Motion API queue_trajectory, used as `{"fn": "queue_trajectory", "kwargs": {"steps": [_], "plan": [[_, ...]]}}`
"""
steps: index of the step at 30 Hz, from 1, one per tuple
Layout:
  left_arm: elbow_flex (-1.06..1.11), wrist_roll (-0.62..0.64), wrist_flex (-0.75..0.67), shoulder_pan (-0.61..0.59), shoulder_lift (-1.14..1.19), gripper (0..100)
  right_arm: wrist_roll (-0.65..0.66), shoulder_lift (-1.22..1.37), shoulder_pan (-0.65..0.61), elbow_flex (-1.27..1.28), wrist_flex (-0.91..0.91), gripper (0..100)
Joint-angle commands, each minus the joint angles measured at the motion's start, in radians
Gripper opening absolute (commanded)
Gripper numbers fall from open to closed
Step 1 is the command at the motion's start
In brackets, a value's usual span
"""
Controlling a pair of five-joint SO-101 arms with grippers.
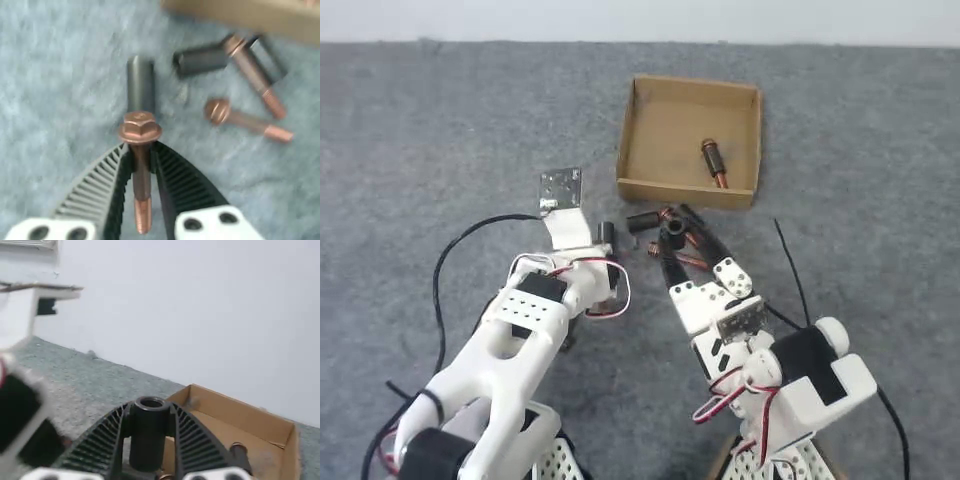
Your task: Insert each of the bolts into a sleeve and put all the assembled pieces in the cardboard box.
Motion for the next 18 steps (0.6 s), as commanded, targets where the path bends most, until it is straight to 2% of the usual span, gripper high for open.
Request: {"fn": "queue_trajectory", "kwargs": {"steps": [1,8,13,18], "plan": [[-0.036,-0.008,-0.163,-0.009,-0.058,1,0.002,0.001,-0.01,0.021,-0.027,0.7],[-0.035,-0.011,-0.371,-0.008,-0.132,1,0.002,0.001,-0.015,0.021,-0.022,0.7],[-0.015,-0.012,-0.457,-0.002,-0.249,1,0.002,0.001,-0.027,0.021,-0.022,0.7],[0.054,-0.012,-0.672,0.0,-0.374,1,0.002,0.015,-0.031,0.015,-0.025,0.7]]}}
